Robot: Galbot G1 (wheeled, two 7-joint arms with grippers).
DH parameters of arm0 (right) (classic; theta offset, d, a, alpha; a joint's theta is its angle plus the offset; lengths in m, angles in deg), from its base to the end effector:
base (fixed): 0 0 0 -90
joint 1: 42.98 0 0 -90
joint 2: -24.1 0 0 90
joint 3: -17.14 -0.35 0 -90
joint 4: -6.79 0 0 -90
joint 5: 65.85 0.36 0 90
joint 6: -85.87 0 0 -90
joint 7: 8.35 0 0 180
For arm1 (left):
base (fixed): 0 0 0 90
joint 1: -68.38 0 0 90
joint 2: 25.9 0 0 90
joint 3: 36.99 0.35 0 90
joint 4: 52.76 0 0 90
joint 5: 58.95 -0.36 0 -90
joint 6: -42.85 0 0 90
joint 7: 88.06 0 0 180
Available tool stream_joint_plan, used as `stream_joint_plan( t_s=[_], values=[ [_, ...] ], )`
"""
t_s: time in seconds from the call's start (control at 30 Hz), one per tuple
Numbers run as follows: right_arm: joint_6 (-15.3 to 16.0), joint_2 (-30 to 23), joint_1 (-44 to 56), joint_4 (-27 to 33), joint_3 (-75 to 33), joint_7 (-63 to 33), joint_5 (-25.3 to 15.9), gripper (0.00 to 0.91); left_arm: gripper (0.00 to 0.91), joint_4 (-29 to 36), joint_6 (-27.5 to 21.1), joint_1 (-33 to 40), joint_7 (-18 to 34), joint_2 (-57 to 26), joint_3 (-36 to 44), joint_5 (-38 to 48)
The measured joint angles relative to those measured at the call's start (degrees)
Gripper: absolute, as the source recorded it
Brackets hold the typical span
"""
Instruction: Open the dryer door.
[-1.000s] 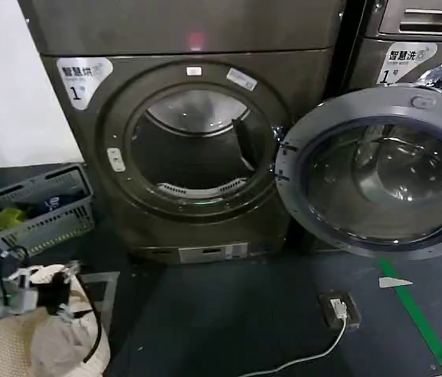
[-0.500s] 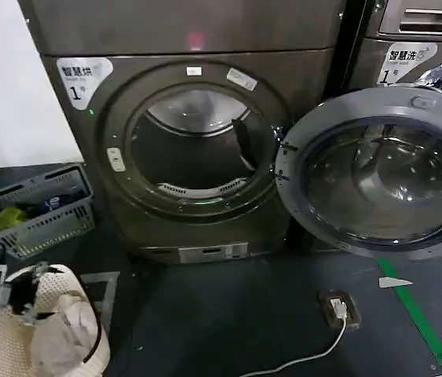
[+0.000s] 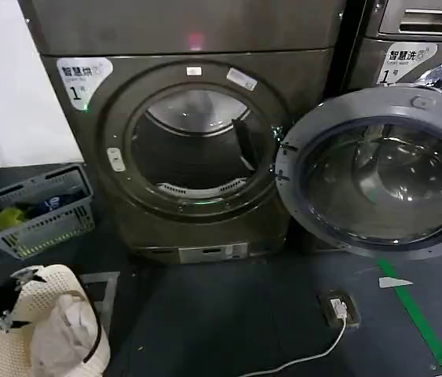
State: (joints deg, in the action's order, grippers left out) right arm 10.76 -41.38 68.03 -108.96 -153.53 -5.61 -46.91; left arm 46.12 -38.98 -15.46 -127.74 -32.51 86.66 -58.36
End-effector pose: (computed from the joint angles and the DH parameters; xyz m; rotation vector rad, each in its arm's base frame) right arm 0.0335 -0.3715 -0.0593 1.4241 2.4029 -0.6103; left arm 0.3117 0.3152 -0.1292 -1.2416 -1.4325 -1.6355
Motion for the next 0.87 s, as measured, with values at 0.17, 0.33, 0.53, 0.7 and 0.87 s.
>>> stream_joint_plan(
  t_s=[0.17, 0.33, 0.53, 0.7, 0.87],
  values=[
    [-0.03, -0.18, -0.06, -0.01, 0.03, 0.04, -0.06, 0.907, 0.907, -0.61, 0.48, -0.16, 0.22, 0.24, 0.04, -0.16],
    [-0.06, -0.30, -0.14, -0.22, -0.06, 0.06, -0.10, 0.907, 0.907, -0.73, 1.23, -0.12, -0.15, 0.42, 0.02, -0.30],
    [-0.06, -0.55, -0.02, -0.41, -0.12, 0.09, -0.12, 0.907, 0.907, -0.83, 1.51, -0.08, -0.37, 0.53, -0.02, -1.07],
    [-0.06, -0.65, 0.23, -0.43, -0.32, 0.16, -0.12, 0.907, 0.907, -0.84, 1.88, -0.10, -1.05, 0.46, -0.01, -2.18],
    [-0.05, -0.81, 0.36, -0.59, -0.40, 0.16, -0.15, 0.907, 0.907, -0.49, 1.87, -0.02, -1.35, 0.32, 0.01, -2.34]
  ],
)
